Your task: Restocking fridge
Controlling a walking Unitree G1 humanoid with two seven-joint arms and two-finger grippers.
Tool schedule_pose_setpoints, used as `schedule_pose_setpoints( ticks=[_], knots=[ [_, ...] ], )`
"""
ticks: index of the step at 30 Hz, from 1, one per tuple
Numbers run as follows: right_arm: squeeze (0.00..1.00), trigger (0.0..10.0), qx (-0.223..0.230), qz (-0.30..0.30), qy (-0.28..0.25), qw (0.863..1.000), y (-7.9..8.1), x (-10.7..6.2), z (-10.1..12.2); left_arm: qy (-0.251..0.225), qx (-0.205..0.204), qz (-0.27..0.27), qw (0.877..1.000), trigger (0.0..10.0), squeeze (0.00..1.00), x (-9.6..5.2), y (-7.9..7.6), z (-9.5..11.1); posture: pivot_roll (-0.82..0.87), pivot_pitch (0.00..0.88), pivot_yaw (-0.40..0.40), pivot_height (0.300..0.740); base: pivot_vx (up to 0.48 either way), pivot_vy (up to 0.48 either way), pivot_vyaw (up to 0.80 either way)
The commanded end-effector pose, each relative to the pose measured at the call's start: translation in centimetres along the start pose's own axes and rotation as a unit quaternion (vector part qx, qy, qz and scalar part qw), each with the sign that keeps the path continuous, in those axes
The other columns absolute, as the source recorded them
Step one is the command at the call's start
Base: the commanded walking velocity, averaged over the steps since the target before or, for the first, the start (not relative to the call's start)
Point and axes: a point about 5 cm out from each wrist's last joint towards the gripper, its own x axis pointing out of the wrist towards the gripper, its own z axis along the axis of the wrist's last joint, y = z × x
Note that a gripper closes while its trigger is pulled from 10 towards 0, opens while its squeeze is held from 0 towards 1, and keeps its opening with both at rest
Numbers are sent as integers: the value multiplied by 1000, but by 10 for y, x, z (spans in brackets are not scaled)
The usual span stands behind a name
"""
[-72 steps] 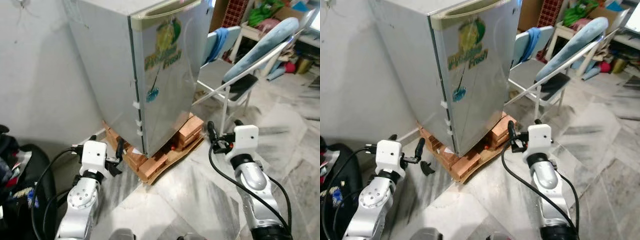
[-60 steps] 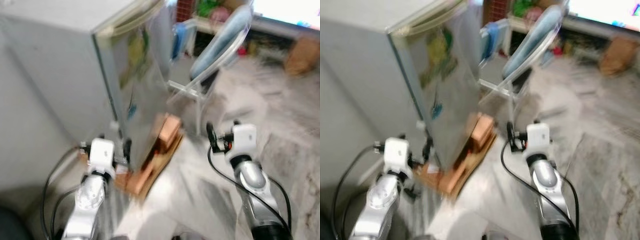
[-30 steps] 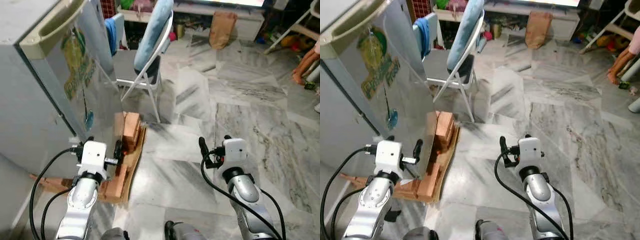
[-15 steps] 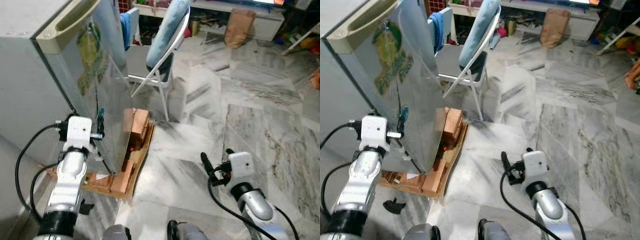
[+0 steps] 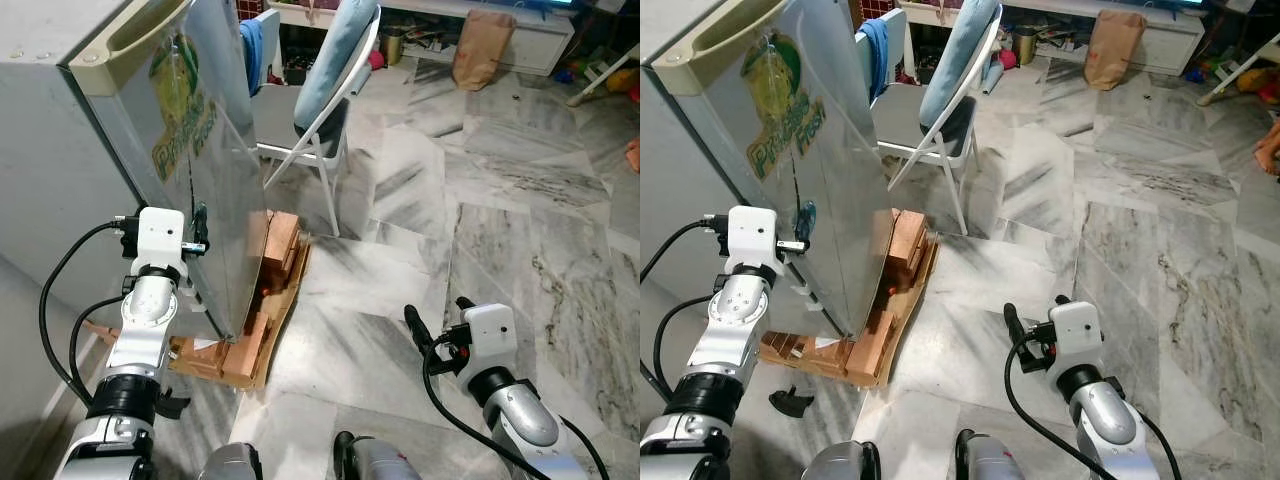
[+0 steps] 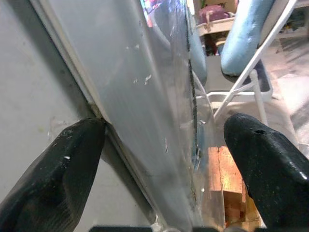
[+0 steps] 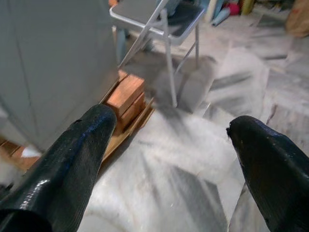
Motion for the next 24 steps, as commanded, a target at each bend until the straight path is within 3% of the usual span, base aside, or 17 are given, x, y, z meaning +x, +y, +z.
schedule_pose_setpoints(
  ticks=[1,2,3,5,6,8,12,14,15,17,18,24],
  knots=[
    [0,10000,-3,-5,11,1000,-1,-5,-2,-63,33,-66,995,10000,0,7,-21,28,-11,149,-21,740,0,0,0],
    [0,10000,7,-10,18,1000,-1,-7,-5,-81,22,-97,992,10000,0,8,-39,39,-6,145,-23,740,0,0,0],
    [0,10000,22,-21,26,999,-2,-9,-9,-107,3,-151,983,10000,0,7,-71,57,-13,141,-20,740,0,0,0],
    [0,10000,31,-32,26,999,-3,-10,-10,-126,-4,-196,972,10000,0,4,-97,70,-18,139,-17,740,0,0,0],
    [0,10000,37,-46,26,998,-5,-12,-12,-143,-4,-246,959,10000,0,-3,-120,81,-32,136,-11,740,0,0,0],
    [0,10000,40,-57,26,997,-6,-13,-14,-163,1,-293,942,10000,0,-11,-141,92,-42,135,-6,740,0,0,0],
    [0,10000,44,-62,28,997,-4,-17,-21,-170,-56,-343,922,10000,0,-24,-164,109,-46,134,3,740,0,0,0],
    [0,10000,44,-63,29,997,-4,-18,-23,-168,-55,-334,926,10000,0,-23,-164,107,-45,133,7,740,0,0,0],
    [0,10000,47,-63,30,996,-2,-20,-26,-156,-37,-303,939,10000,0,-17,-157,99,-46,130,9,740,0,0,0],
    [0,10000,49,-63,31,996,-2,-21,-27,-151,-26,-287,946,10000,0,-14,-153,94,-46,130,10,740,0,0,0],
    [0,10000,50,-62,26,996,-1,-22,-28,-130,-12,-247,960,10000,0,-6,-136,82,-43,126,12,740,0,0,0],
    [0,10000,45,-59,18,997,-2,-32,-38,-74,0,-185,980,10000,0,-2,-98,48,-47,114,25,740,149,-185,0]
  ],
)
